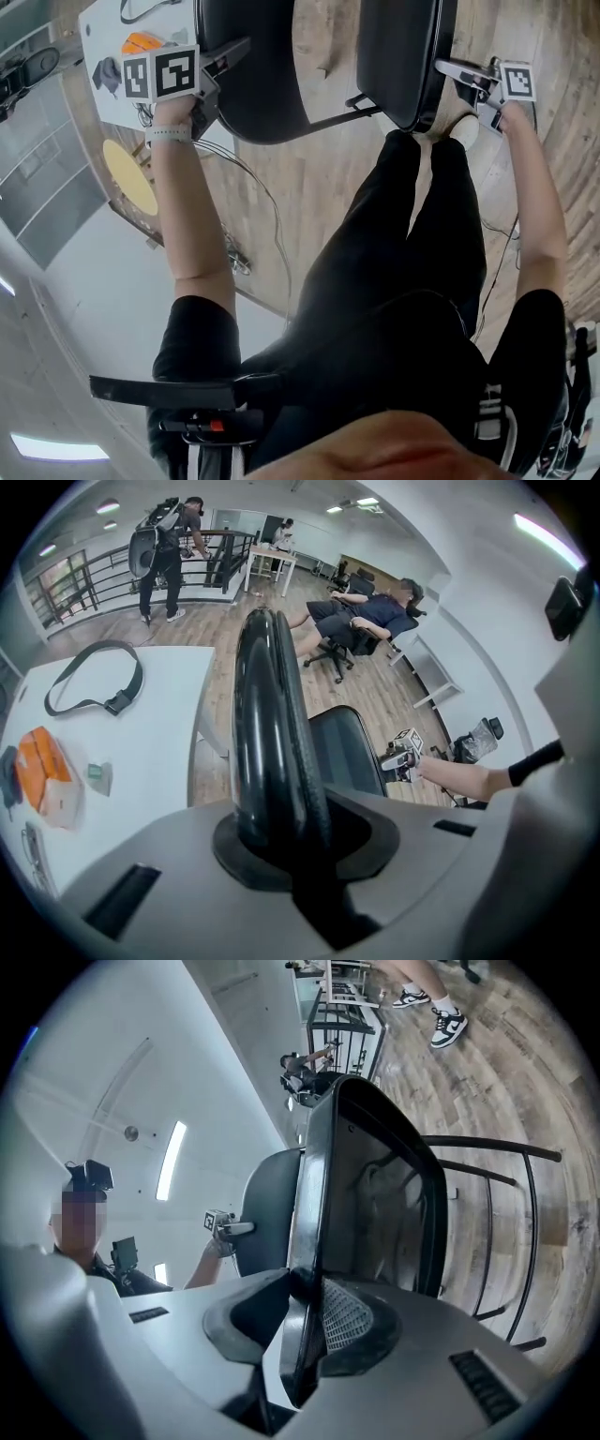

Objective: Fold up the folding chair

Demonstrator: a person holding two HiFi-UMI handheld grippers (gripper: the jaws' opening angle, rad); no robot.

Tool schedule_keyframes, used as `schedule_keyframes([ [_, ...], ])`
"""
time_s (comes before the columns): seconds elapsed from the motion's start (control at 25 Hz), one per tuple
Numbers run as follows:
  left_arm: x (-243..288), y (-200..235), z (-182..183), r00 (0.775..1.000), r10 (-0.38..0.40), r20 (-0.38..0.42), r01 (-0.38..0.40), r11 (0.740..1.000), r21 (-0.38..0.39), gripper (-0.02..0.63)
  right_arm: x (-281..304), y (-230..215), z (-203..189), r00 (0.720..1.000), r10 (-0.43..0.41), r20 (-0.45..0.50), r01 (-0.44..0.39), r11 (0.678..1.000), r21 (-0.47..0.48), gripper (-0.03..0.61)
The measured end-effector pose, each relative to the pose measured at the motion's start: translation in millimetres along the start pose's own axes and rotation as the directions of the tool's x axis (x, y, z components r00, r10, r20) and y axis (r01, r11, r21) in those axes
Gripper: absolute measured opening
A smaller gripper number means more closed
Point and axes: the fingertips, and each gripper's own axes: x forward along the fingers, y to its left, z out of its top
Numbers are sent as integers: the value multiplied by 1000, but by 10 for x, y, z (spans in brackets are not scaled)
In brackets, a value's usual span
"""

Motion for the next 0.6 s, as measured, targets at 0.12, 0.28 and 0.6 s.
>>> schedule_keyframes([
  [0.12,-154,169,-18,1000,14,-2,-14,1000,1,54,525,148,59,999,26,-27,-27,999,-23,84],
  [0.28,-334,325,-50,999,35,-6,-35,999,7,54,1149,306,106,998,56,-24,-57,998,-22,63],
  [0.6,-510,447,-47,998,65,-13,-64,998,15,54,1896,300,172,999,-39,-1,39,999,-27,38],
])
